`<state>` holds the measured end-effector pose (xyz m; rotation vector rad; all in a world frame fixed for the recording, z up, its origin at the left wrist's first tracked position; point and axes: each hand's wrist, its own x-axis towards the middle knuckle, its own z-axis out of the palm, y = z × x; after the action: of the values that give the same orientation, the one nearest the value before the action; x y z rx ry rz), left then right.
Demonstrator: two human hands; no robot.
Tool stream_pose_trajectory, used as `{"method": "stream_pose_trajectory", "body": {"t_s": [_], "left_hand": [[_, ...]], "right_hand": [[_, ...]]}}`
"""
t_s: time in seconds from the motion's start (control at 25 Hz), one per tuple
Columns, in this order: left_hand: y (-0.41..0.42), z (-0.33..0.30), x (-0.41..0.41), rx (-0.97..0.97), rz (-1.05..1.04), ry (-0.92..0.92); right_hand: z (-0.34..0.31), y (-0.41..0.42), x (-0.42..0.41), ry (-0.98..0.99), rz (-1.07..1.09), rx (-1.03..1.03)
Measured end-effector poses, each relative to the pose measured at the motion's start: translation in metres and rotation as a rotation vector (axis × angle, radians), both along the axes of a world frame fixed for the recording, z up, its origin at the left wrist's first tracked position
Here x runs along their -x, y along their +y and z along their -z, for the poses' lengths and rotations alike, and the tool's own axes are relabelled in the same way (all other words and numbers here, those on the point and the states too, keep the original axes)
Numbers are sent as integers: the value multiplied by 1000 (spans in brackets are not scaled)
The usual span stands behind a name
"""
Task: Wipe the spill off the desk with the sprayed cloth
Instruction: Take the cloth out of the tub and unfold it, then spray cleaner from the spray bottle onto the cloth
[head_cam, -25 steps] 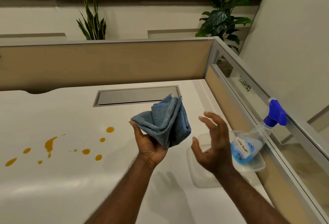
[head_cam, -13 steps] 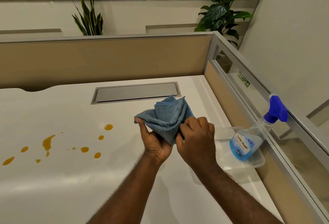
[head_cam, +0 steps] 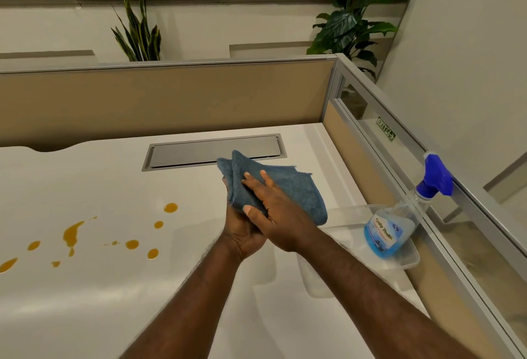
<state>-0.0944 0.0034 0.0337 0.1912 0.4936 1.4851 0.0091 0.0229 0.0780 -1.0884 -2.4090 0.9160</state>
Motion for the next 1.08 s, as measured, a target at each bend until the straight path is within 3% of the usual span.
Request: {"method": "stream_pose_trajectory", "body": {"t_s": [0.12,0.32,0.4,0.48,0.64,0.8,0.96,1.08], "left_hand": [[0,0,2,-25,56,85],[-9,-1,3,-150,101,52],[-8,-2,3,-127,66,65],[-8,-5,5,-86,53,61],[-5,-2,13,1,-1,108],[-1,-3,18,15,-83,152],[1,-5,22,40,-98,159],[1,-6,25,21,-99,153]], "right_hand": [[5,4,5,13,25,-12],[6,8,14,50,146,9],[5,7,14,33,90,-13],[4,4,7,139,91,-54],[15,0,-36,437,503,-457],[38,3,-94,460,1025,-724],[44,16,-148,508,1162,-799],[35,31,-164,610,1134,-676]]}}
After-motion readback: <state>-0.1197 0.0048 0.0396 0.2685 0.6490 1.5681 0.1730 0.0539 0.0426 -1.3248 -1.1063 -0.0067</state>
